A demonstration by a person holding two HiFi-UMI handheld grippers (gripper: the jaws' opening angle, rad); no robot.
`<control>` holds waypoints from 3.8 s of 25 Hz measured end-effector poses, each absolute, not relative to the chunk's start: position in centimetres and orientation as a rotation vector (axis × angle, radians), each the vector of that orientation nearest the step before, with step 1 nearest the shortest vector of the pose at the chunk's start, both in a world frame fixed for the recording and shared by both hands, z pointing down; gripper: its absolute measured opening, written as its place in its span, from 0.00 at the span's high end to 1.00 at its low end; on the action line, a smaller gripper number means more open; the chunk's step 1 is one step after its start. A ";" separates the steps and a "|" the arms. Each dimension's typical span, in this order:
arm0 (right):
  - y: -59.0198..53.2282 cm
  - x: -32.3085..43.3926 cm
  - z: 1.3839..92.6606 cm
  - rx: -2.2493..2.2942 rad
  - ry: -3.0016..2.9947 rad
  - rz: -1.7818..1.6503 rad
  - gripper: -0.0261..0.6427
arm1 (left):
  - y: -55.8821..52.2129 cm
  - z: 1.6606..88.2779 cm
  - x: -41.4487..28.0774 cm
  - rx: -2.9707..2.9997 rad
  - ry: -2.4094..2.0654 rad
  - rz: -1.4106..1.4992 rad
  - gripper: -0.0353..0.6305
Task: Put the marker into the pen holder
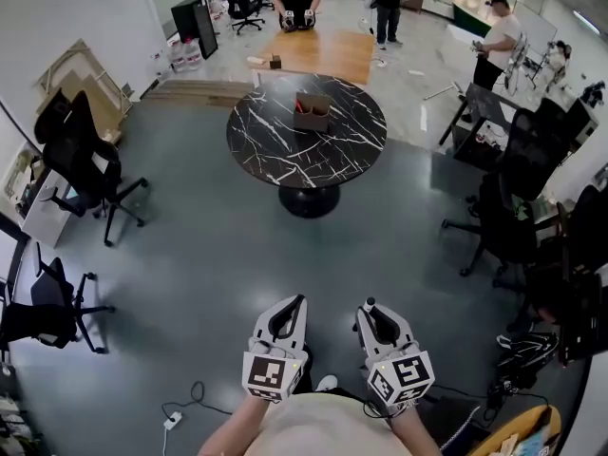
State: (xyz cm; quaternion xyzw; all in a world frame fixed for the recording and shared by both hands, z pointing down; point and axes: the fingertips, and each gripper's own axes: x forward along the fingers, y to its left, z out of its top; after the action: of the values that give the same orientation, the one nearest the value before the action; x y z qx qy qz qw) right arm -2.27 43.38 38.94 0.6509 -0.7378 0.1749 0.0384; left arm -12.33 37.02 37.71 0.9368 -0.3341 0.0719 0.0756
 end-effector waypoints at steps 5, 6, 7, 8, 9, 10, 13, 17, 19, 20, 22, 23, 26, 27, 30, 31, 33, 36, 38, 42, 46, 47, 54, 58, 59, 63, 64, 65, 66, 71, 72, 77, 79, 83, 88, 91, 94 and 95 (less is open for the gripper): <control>35.0 -0.8 38.0 2.019 -2.229 0.532 0.85 | 29.3 36.9 -10.2 2.836 -0.927 0.190 0.93; 33.6 -0.7 37.9 2.028 -2.225 0.530 0.85 | 28.0 36.7 -9.9 2.842 -0.914 0.181 0.93; 32.2 -0.6 37.7 2.034 -2.222 0.527 0.85 | 26.7 36.6 -9.7 2.847 -0.905 0.167 0.93; 30.9 -0.6 37.6 2.038 -2.221 0.525 0.85 | 25.4 36.5 -9.5 2.849 -0.900 0.149 0.93; 29.6 -0.7 37.5 2.038 -2.222 0.523 0.85 | 24.1 36.5 -9.4 2.848 -0.897 0.139 0.93; 28.5 -0.8 37.4 2.035 -2.223 0.520 0.85 | 23.0 36.5 -9.3 2.845 -0.894 0.144 0.93; 25.8 -0.7 37.2 2.024 -2.221 0.507 0.85 | 20.4 36.4 -8.9 2.832 -0.898 0.123 0.93; 22.7 1.3 37.5 2.031 -2.208 0.519 0.85 | 17.6 36.6 -7.5 2.827 -0.903 0.120 0.93; 21.3 2.4 38.0 2.022 -2.206 0.525 0.85 | 16.0 36.9 -6.5 2.819 -0.930 0.100 0.93; 20.6 3.1 38.3 2.016 -2.208 0.531 0.85 | 15.2 37.0 -6.0 2.815 -0.945 0.103 0.93; 18.9 4.7 39.0 2.003 -2.218 0.545 0.85 | 13.4 37.4 -4.7 2.807 -0.974 0.119 0.93; 18.0 5.7 39.1 1.997 -2.225 0.551 0.85 | 12.4 37.3 -3.9 2.802 -0.993 0.103 0.93; 15.1 9.1 39.2 1.969 -2.259 0.560 0.85 | 10.0 37.7 -1.0 2.799 -1.024 0.179 0.93; 14.0 10.2 39.2 1.957 -2.275 0.563 0.85 | 9.2 37.8 0.1 2.797 -1.034 0.208 0.93; 10.9 13.8 39.1 1.910 -2.322 0.565 0.85 | 6.6 37.5 3.7 2.786 -1.103 0.161 0.93; 10.0 15.1 39.0 1.893 -2.337 0.564 0.85 | 5.9 37.5 5.0 2.784 -1.117 0.182 0.93; 8.3 17.5 38.6 1.862 -2.370 0.565 0.85 | 4.8 37.5 7.0 2.772 -1.143 0.254 0.93; 6.2 20.4 38.6 1.797 -2.418 0.552 0.85 | 3.1 37.1 8.9 2.727 -1.228 0.239 0.93; 4.7 21.8 38.7 1.756 -2.439 0.543 0.85 | 2.3 36.9 9.8 2.706 -1.274 0.225 0.93; 2.5 23.4 38.4 1.723 -2.469 0.550 0.85 | 0.7 36.5 11.3 2.693 -1.326 0.245 0.93; -0.1 24.1 38.5 1.705 -2.479 0.537 0.85 | -2.0 36.8 12.4 2.692 -1.337 0.220 0.93; -1.0 24.4 38.7 1.702 -2.476 0.532 0.85 | -3.0 37.0 12.7 2.690 -1.338 0.207 0.93; -8.7 25.6 39.7 1.749 -2.396 0.537 0.85 | -11.2 39.1 13.5 2.677 -1.272 0.202 0.93; -14.6 24.9 39.5 1.762 -2.374 0.503 0.85 | -17.8 38.8 13.9 2.677 -1.234 0.109 0.93; -16.1 24.7 39.4 1.768 -2.372 0.488 0.85 | -19.3 38.8 14.1 2.685 -1.217 0.104 0.93; -21.0 24.0 38.8 1.820 -2.352 0.442 0.85 | -24.0 38.4 14.2 2.711 -1.148 0.050 0.93; -22.1 24.0 38.6 1.840 -2.345 0.438 0.85 | -25.0 38.3 14.2 2.712 -1.139 0.033 0.93; -23.1 23.9 38.4 1.856 -2.340 0.436 0.85 | -25.9 38.3 14.1 2.712 -1.134 0.023 0.93; -24.0 23.8 38.3 1.864 -2.338 0.431 0.85 | -26.7 38.3 13.9 2.709 -1.133 0.014 0.93; -27.5 23.3 38.2 1.869 -2.351 0.361 0.85 | -29.4 38.7 13.1 2.683 -1.143 -0.003 0.93; -28.2 23.3 38.2 1.878 -2.356 0.339 0.85 | -29.9 38.9 13.0 2.679 -1.143 0.001 0.93; -31.5 23.4 40.2 1.870 -2.386 0.314 0.85 | -31.5 40.3 13.2 2.680 -1.149 0.029 0.93; -32.7 23.5 41.3 1.827 -2.405 0.341 0.85 | -32.0 41.1 13.5 2.658 -1.171 0.048 0.93; -35.3 23.3 43.8 1.694 -2.428 0.316 0.85 | -33.7 42.9 14.1 2.583 -1.226 0.063 0.93; -40.1 23.2 45.7 1.581 -2.497 0.189 0.85 | -36.5 44.0 15.5 2.533 -1.265 0.131 0.93; -41.7 22.7 47.4 1.514 -2.552 0.154 0.85 | -37.5 45.2 15.3 2.491 -1.316 0.164 0.93; -42.2 22.3 50.2 1.329 -2.511 0.039 0.85 | -38.1 47.0 15.2 2.447 -1.357 0.187 0.93; -42.2 22.2 51.1 1.270 -2.494 0.020 0.85 | -38.1 47.6 15.2 2.434 -1.362 0.203 0.93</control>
State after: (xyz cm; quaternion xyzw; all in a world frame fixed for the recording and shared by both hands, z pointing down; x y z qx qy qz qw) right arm 22.23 -42.23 51.13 0.4472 -0.8780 0.0070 0.1703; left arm 15.22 -38.13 47.62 0.8574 -0.4798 0.0715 0.1719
